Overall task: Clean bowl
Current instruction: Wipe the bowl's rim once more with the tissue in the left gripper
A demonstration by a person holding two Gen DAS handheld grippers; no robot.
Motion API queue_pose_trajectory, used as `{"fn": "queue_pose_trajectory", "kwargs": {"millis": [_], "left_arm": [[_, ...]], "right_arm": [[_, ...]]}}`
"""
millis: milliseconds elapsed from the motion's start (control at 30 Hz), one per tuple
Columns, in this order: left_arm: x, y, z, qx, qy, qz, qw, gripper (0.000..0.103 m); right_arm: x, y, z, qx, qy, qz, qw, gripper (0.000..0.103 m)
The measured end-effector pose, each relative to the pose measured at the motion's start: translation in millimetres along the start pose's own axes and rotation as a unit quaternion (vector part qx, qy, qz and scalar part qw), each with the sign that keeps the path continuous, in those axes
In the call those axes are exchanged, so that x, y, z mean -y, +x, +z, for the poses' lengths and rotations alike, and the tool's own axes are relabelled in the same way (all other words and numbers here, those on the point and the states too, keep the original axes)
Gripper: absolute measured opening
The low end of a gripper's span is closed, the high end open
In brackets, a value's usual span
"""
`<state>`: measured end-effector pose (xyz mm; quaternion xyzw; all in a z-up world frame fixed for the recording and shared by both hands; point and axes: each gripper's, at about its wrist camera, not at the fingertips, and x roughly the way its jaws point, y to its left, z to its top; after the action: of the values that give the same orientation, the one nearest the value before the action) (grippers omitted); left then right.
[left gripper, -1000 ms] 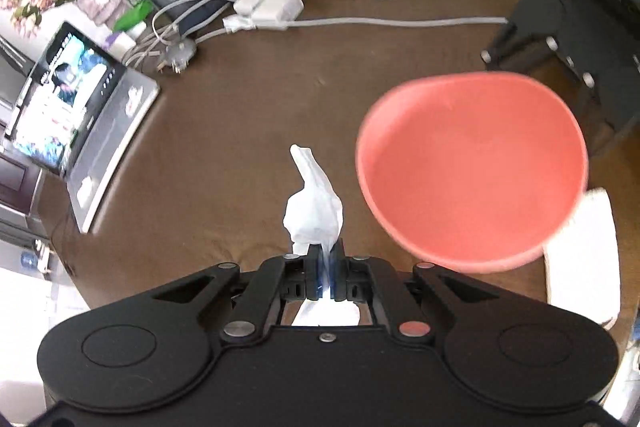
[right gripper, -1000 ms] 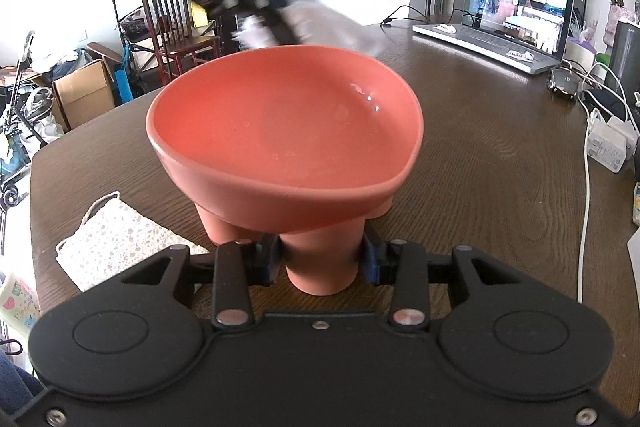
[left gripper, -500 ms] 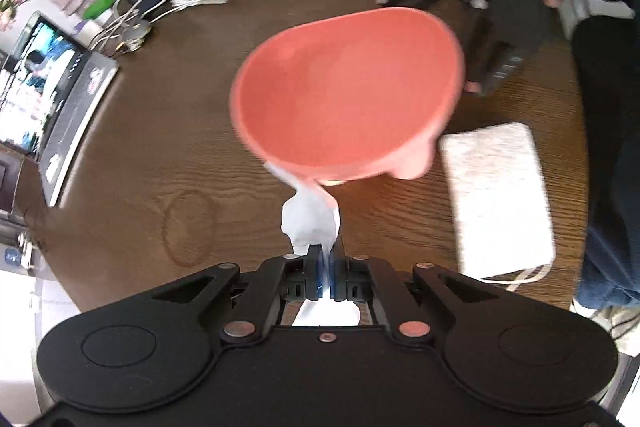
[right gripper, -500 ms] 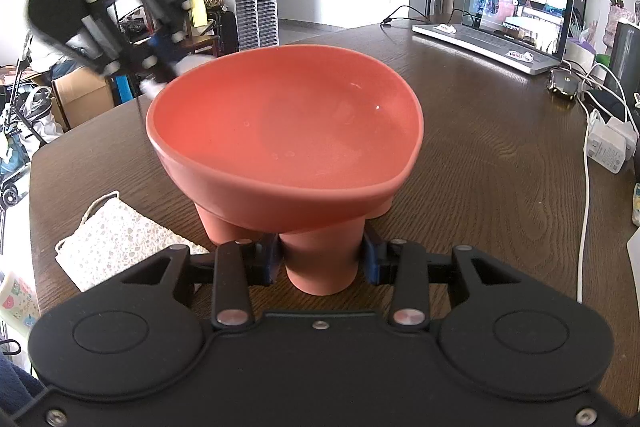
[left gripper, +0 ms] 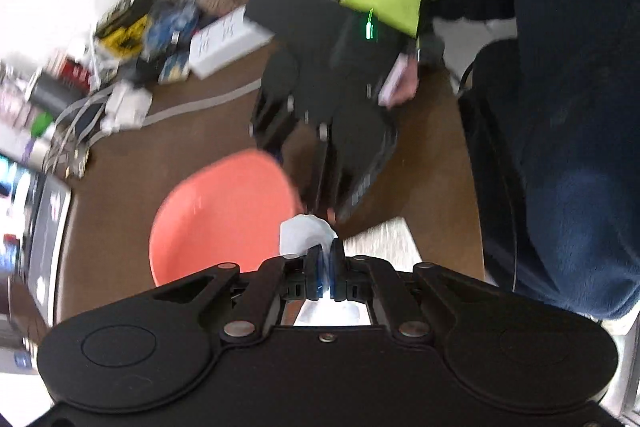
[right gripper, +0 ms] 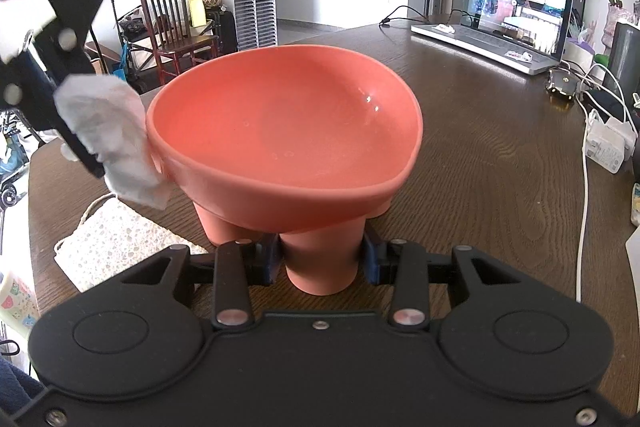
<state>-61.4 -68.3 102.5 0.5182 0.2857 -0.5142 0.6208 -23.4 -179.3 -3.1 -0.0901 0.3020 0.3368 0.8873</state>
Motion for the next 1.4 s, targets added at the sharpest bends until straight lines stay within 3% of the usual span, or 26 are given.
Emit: {"fn": "queue_pose_trajectory", "kwargs": {"millis": [233, 533, 833, 1167, 1400], "left_arm": [[-18.3, -0.1, 31.3, 0.028, 0.028, 0.006, 0.9992, 0.003], [-62.6, 16.4, 27.6, 0.028, -0.001, 0.022, 0.9994, 0.003], [-106.3, 24.0, -21.6, -0.015, -0.077, 0.064, 0.9949, 0.003], [-82.9, 0.5, -56.2, -0.017, -0.118, 0.064, 0.9908, 0.003], [-47.7, -15.0, -61.2, -0.010, -0.110, 0.075, 0.9911, 0.003]], "right_arm": [[1.9, 1.2, 0.6, 0.000, 0.000, 0.000, 1.000, 0.044], [6.5, 2.0, 1.8, 0.001, 0.000, 0.001, 1.000, 0.044], [12.0, 2.2, 3.2, 0.000, 0.000, 0.002, 1.000, 0.044], [10.3, 1.3, 1.8, 0.000, -0.002, 0.000, 1.000, 0.044], [8.1, 4.0, 1.5, 0.000, -0.002, 0.000, 1.000, 0.044]]}}
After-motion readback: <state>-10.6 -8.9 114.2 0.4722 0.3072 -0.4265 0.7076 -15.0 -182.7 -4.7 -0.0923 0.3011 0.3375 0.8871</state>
